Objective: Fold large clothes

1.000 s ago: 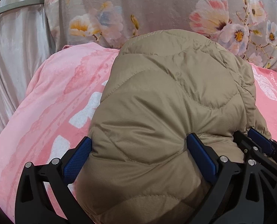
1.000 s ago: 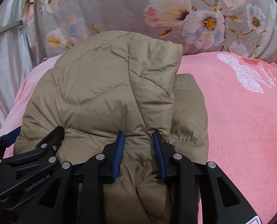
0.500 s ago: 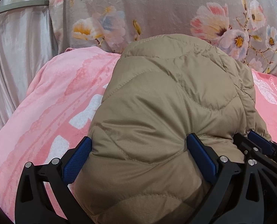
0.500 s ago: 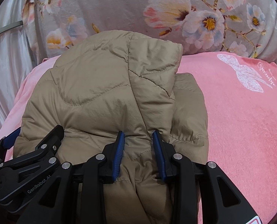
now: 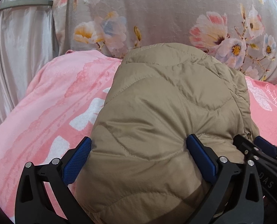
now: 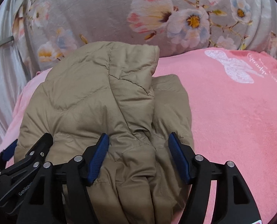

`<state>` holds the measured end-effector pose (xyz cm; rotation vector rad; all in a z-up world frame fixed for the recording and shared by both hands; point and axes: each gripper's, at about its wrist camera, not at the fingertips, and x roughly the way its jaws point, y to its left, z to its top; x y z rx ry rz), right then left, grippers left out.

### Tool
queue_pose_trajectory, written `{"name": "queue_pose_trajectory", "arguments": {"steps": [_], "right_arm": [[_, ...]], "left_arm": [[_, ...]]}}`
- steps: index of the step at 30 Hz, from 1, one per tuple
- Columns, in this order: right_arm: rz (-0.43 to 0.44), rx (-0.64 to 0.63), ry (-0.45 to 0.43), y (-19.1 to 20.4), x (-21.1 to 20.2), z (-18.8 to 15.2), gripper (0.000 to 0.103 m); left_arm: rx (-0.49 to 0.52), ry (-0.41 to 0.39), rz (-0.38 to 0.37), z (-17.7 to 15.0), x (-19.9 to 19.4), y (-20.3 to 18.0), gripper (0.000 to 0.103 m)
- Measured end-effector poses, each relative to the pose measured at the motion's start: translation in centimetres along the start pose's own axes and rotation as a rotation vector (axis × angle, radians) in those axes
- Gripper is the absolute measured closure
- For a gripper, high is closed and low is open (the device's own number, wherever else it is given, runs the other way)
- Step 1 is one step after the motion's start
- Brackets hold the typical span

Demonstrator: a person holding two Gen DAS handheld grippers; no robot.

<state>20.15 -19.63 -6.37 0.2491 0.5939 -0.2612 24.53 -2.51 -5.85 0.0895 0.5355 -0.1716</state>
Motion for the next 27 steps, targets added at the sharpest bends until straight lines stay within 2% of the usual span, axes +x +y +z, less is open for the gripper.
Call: {"name": "queue_pose_trajectory", "arguments": {"steps": [4,8,13,18,20,22,24,27], "right_arm": [[-0.031,-0.054,-0.041,0.7,-3.6,-0.8,0.038],[-0.072,-0.098,-0.063,0.9,-7.3,-2.3,0.035],[-0.104,-0.154,-0.082,0.5,-11.4,-5.9,0.031],[-0.108,-0.14,-0.048,-0.5,-13.6,-9.2,0.03],[-0.099,-0.119,-0.035,-0.9,-14.2,-9.9,0.027],[-0.079,-0.1,-0.045,-1.3,-15.0,-10.3,0.017],[-0.064,-0.103,-0.047,-1.4,-15.3,-10.6,0.016],[-0.041,-0.129,-0.001,-1.0,-14.8,-11.1,0.012]], "left_arm": [[0.048,-0.02,0.04,-0.2,-2.8,-0.4,0.005],[0.02,0.015,0.013,-1.0,-5.8,0.1,0.005],[0.017,0.046,0.022,-4.7,-9.5,0.2,0.005],[-0.016,0.057,0.013,-7.7,-12.0,0.5,0.005],[-0.022,0.056,0.024,-8.5,-12.7,0.6,0.005],[-0.03,0.071,0.022,-8.9,-12.8,0.8,0.005],[-0.038,0.085,0.017,-9.3,-12.9,0.9,0.005],[-0.043,0.084,0.02,-9.4,-12.9,1.0,0.005]]}}
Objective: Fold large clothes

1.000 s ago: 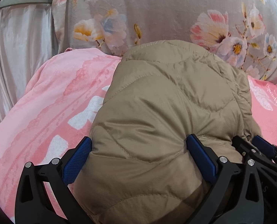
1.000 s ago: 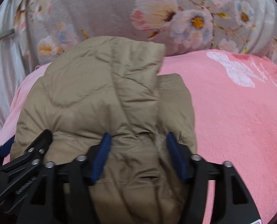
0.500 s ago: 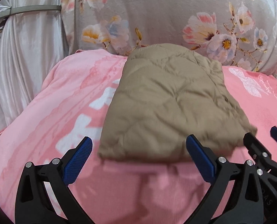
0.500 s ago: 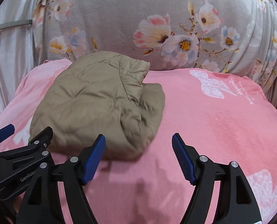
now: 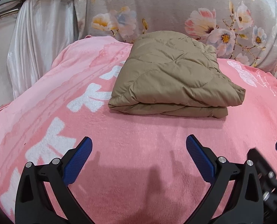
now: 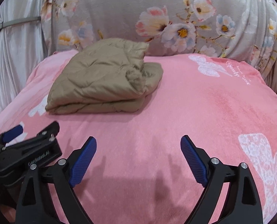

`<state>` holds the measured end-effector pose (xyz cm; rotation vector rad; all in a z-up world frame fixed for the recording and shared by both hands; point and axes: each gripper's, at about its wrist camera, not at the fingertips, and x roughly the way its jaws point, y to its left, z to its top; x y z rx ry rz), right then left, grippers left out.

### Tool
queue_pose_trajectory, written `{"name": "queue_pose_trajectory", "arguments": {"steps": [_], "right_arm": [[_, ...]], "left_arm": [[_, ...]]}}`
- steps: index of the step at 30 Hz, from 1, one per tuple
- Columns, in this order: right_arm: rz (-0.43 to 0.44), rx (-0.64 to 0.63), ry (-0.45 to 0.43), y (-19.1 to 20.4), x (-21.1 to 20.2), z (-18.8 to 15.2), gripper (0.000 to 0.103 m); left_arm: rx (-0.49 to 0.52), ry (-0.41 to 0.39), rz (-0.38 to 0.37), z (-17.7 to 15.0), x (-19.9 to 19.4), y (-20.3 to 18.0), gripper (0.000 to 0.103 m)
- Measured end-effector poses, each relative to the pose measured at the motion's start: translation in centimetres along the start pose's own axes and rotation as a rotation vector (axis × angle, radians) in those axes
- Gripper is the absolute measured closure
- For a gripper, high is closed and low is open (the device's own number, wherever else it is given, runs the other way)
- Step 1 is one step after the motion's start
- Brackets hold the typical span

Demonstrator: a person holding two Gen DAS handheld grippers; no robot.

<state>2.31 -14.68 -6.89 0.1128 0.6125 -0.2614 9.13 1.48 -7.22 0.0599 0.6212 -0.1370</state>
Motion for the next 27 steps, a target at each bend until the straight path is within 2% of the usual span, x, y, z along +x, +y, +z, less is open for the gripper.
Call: {"name": "queue_pose_trajectory", "arguments": {"steps": [8,14,27], "right_arm": [[-0.02,0.011,0.077,0.1,1.5,-0.6,0.012],[-0.03,0.046,0.078,-0.7,1.5,-0.7,0.012],[-0.05,0.034,0.065,-0.4,1.1,-0.7,0.012]], "left_arm": [[0.003,0.024,0.014,-0.1,0.5,-0.1,0.005],[0.052,0.011,0.039,-0.3,0.4,-1.1,0.005],[0.046,0.005,0.051,-0.3,0.1,-1.0,0.005]]}}
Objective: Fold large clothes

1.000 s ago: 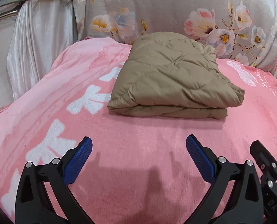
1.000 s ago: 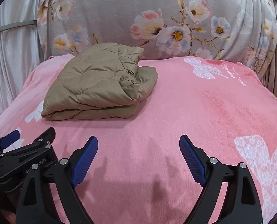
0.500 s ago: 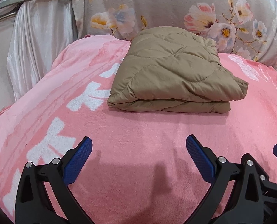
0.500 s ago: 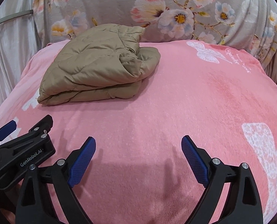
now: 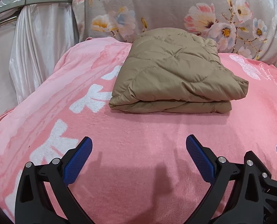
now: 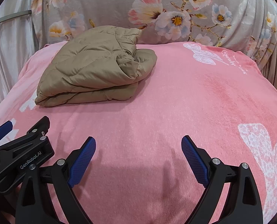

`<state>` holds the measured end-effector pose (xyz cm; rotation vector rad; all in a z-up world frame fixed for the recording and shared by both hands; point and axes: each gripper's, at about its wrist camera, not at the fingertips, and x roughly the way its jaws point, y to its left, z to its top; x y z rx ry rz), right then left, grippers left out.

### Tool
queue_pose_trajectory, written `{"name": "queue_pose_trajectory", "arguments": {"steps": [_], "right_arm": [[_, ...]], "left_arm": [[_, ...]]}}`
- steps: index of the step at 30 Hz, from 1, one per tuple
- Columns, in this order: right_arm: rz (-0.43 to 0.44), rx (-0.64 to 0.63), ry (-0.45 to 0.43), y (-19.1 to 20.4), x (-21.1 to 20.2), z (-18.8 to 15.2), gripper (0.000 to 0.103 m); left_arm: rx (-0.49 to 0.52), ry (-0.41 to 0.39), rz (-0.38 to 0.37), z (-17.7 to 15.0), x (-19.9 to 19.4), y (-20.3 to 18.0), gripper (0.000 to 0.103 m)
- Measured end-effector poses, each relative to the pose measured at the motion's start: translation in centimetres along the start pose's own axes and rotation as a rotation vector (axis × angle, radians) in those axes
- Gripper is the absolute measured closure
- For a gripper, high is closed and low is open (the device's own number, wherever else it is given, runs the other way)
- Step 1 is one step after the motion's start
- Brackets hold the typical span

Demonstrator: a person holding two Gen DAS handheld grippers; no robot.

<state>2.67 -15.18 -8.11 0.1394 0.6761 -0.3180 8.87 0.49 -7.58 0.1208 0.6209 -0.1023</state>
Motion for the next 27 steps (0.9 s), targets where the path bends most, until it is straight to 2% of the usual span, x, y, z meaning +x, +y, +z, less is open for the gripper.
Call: {"name": "queue_pose_trajectory", "arguments": {"steps": [27], "right_arm": [[-0.027,-0.01,-0.017,0.14,-0.36,-0.16,0.012]], "left_arm": [[0.001,-0.001,0.009,-0.04,0.04,0.03,0.005]]}}
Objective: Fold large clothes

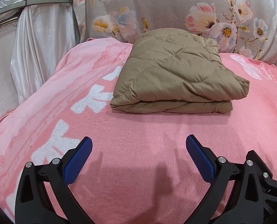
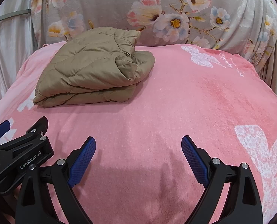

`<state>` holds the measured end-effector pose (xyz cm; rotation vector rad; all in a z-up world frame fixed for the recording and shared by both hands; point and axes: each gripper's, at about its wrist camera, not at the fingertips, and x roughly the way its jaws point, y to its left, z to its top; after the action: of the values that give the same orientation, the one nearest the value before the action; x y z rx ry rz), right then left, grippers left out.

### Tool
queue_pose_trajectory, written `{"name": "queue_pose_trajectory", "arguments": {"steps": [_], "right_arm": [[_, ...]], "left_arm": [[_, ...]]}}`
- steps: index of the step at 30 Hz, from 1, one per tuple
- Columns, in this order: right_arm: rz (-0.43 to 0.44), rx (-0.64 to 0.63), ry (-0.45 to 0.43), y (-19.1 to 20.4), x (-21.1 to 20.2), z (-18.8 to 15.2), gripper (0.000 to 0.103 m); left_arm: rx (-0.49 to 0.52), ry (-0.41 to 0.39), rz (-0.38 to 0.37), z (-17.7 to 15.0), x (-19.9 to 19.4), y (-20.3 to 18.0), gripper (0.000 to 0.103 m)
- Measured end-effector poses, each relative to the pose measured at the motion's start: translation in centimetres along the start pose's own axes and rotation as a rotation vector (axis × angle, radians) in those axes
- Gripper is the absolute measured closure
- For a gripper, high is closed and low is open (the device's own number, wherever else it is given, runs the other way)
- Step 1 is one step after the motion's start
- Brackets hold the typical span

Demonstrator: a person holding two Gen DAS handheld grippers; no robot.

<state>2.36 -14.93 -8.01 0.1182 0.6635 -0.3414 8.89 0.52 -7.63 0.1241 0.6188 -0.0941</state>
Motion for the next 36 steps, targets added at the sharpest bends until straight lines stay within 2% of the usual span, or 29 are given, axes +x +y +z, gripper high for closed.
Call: {"name": "queue_pose_trajectory", "arguments": {"steps": [13,19,36], "right_arm": [[-0.003,-0.004,-0.003,-0.13,-0.07,0.08,0.012],[-0.003,-0.005,-0.008,-0.15,-0.14,0.09,0.012],[-0.011,-0.022,-0.012,0.41,-0.1,0.21,0.012]], "left_arm": [[-0.001,0.0,-0.002,-0.01,-0.06,-0.01,0.006],[-0.007,0.009,-0.034,0.07,-0.04,0.01,0.009],[-0.02,0.003,-0.017,0.0,-0.11,0.05,0.01]]}}
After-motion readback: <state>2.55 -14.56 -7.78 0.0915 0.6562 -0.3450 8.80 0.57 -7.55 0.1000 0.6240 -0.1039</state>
